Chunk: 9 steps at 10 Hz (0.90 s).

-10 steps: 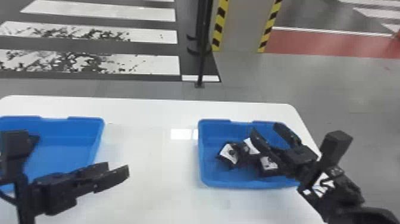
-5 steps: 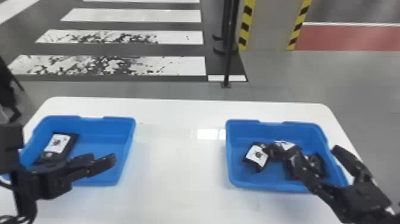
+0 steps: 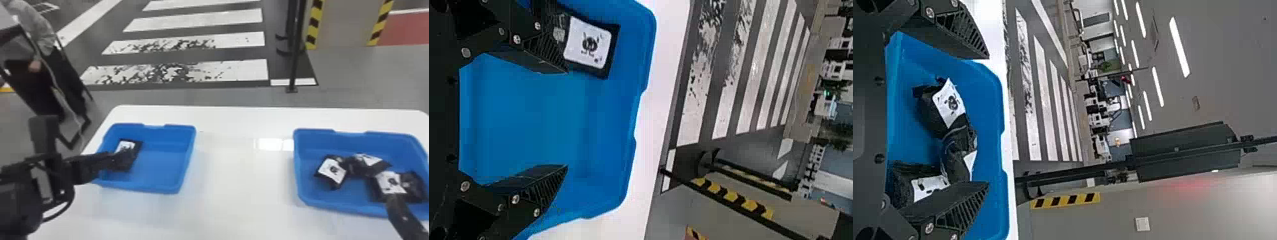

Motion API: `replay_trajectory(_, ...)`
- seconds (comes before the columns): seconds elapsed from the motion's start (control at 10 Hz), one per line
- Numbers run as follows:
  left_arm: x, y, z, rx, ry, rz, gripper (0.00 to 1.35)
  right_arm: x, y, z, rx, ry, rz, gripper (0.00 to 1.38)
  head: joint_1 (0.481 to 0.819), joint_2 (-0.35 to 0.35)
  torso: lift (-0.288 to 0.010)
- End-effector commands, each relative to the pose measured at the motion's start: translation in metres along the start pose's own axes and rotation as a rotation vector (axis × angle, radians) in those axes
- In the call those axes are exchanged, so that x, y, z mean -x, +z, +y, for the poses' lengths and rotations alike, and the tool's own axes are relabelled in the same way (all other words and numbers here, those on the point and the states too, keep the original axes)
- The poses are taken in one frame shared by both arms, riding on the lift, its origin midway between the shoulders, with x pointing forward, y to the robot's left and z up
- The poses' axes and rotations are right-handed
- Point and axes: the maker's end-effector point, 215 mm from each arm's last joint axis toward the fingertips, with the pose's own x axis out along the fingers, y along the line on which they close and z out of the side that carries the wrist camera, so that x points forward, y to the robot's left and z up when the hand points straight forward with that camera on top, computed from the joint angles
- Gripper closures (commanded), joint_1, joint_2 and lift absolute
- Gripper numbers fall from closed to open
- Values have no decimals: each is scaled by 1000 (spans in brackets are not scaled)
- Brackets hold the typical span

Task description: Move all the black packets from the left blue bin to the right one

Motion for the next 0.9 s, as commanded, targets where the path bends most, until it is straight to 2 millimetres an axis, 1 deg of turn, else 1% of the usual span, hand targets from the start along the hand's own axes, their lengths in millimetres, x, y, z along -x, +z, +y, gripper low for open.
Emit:
replay_trajectory(0.0, -11, -5, 26, 33, 56, 39, 389, 1, -8, -1, -13, -2, 16, 133, 695, 234, -144)
replay_trajectory(0.1, -23, -6, 40, 63, 79, 59, 389, 0, -8, -1, -16, 1, 17, 134, 695, 258, -144)
replay_trajectory(0.3, -49, -4, 48, 89, 85, 93, 389, -2, -12, 1, -18, 11, 27, 136, 695, 283, -144)
replay_trajectory(0.5, -65, -9, 56, 124, 97, 122, 389, -5, -19, 2, -27, 19, 38, 136, 695, 290, -144)
replay_trajectory(0.7, -74, -17, 62, 142, 128, 160, 389, -8, -23, 4, -34, 27, 44, 137, 695, 296, -144)
replay_trajectory(0.8, -82, -21, 65, 158, 140, 179, 389, -8, -24, 4, -39, 27, 47, 137, 695, 299, -144)
